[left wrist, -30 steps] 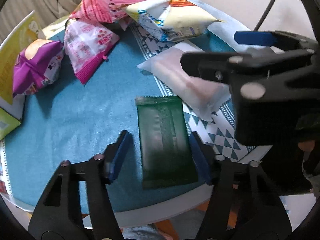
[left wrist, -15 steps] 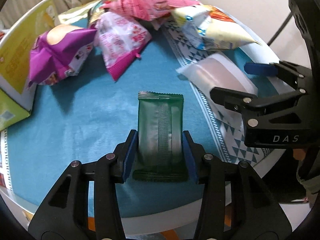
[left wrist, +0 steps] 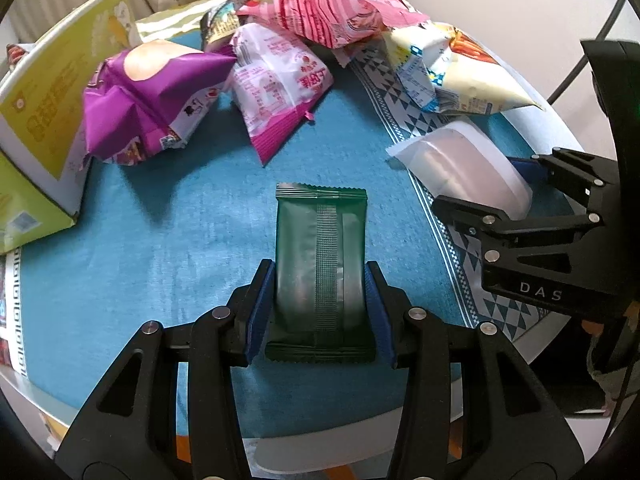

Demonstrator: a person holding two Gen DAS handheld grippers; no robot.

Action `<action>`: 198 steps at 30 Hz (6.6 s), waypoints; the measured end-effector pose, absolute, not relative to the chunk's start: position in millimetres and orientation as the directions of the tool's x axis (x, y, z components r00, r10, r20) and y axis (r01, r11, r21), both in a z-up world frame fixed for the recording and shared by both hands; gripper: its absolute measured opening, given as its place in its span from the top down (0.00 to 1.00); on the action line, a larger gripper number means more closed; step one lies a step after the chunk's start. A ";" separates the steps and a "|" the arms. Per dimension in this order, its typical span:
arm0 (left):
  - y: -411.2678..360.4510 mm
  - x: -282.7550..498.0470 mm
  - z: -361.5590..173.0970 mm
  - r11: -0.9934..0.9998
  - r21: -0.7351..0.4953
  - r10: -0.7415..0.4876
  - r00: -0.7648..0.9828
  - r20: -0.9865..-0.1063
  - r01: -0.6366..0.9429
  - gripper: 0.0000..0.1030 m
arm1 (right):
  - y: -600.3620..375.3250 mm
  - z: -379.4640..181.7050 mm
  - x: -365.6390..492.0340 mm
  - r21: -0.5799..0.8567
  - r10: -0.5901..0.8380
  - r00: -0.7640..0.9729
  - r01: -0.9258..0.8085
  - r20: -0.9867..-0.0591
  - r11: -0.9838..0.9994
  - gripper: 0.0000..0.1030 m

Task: Organize snacks
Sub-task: 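Grasp the green bar with the left tool while the right tool grasps the pink-white wrapped cake, then carry the green bar and wrapped cake into the yellow box and open both tools, then move both tools back over the snacks on the table, then grasp the purple potato chip bag with the left tool while the right tool grasps the cheese stick bag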

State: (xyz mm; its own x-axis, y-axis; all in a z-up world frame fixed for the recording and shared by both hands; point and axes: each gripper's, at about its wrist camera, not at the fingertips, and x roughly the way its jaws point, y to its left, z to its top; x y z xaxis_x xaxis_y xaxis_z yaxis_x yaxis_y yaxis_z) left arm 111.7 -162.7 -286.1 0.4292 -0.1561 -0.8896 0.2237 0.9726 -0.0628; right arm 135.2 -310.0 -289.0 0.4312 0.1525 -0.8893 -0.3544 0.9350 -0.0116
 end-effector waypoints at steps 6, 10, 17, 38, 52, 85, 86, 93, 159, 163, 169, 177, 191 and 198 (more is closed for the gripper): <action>-159.7 102.2 -264.7 0.971 -0.060 -0.160 0.447 -0.880 0.230 0.60 | -309.6 -285.3 125.8 -0.034 0.129 0.443 -0.341 -0.887 0.939 0.43; -150.1 101.6 -248.1 0.972 -0.060 -0.163 0.467 -0.869 0.227 0.60 | -306.4 -275.0 118.9 0.003 0.156 0.439 -0.329 -0.885 0.944 0.44; -131.9 93.3 -212.2 0.978 -0.054 -0.153 0.513 -0.845 0.204 0.60 | -282.7 -247.8 104.1 0.039 0.197 0.448 -0.338 -0.872 0.940 0.44; 7.1 130.9 -72.8 0.995 0.027 -0.050 0.710 -0.702 0.096 0.60 | -157.4 -106.4 140.5 0.063 0.323 0.612 -0.406 -0.722 0.912 0.44; 154.5 210.3 -94.4 1.000 0.004 -0.016 0.646 -0.763 0.029 0.60 | -39.4 -82.3 195.3 0.102 0.336 0.630 -0.377 -0.700 0.921 0.44; 204.8 216.0 -140.1 0.999 0.006 0.023 0.558 -0.830 -0.033 0.00 | 23.8 -138.7 244.5 0.188 0.328 0.489 -0.314 -0.808 0.931 0.25; 204.7 215.0 -143.1 0.999 0.007 0.024 0.552 -0.834 -0.034 0.00 | 22.4 -139.3 243.8 0.186 0.329 0.490 -0.317 -0.807 0.930 0.16; 200.6 211.7 -152.6 1.000 0.003 0.019 0.533 -0.846 -0.031 0.00 | 13.9 -149.1 232.6 0.178 0.321 0.488 -0.317 -0.812 0.932 0.11; -178.2 221.1 -235.3 0.841 0.483 0.264 0.597 -0.758 0.242 0.00 | -314.8 -165.6 165.4 0.014 0.112 0.572 -0.173 -0.812 0.985 0.02; -187.1 231.1 -256.8 0.793 0.547 0.313 0.592 -0.743 0.267 0.00 | -319.2 -186.7 174.1 0.026 0.134 0.545 -0.201 -0.828 0.979 0.02; -191.9 239.5 -269.1 0.766 0.570 0.327 0.583 -0.744 0.297 0.00 | -317.8 -208.1 181.9 0.040 0.159 0.514 -0.236 -0.843 0.971 0.02; -185.2 252.1 -279.3 0.755 0.580 0.345 0.568 -0.747 0.305 0.20 | -311.9 -222.8 191.7 0.019 0.162 0.493 -0.282 -0.855 0.959 0.02; -173.2 247.7 -267.2 0.806 0.530 0.323 0.554 -0.768 0.264 0.29 | -313.6 -241.9 202.4 -0.026 0.144 0.470 -0.336 -0.871 0.941 0.02; -170.8 243.1 -255.0 0.839 0.492 0.303 0.552 -0.777 0.231 0.29 | -310.2 -252.3 205.6 -0.058 0.138 0.454 -0.391 -0.880 0.918 0.02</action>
State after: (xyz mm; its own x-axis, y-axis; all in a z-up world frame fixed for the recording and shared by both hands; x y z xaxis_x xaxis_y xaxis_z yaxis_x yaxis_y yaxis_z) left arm 243.1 -170.8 -255.0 0.5521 0.3034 -0.7766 0.2312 0.8392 0.4923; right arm 205.6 -310.2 -252.3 0.4541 0.1379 -0.8802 -0.3912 0.9185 -0.0579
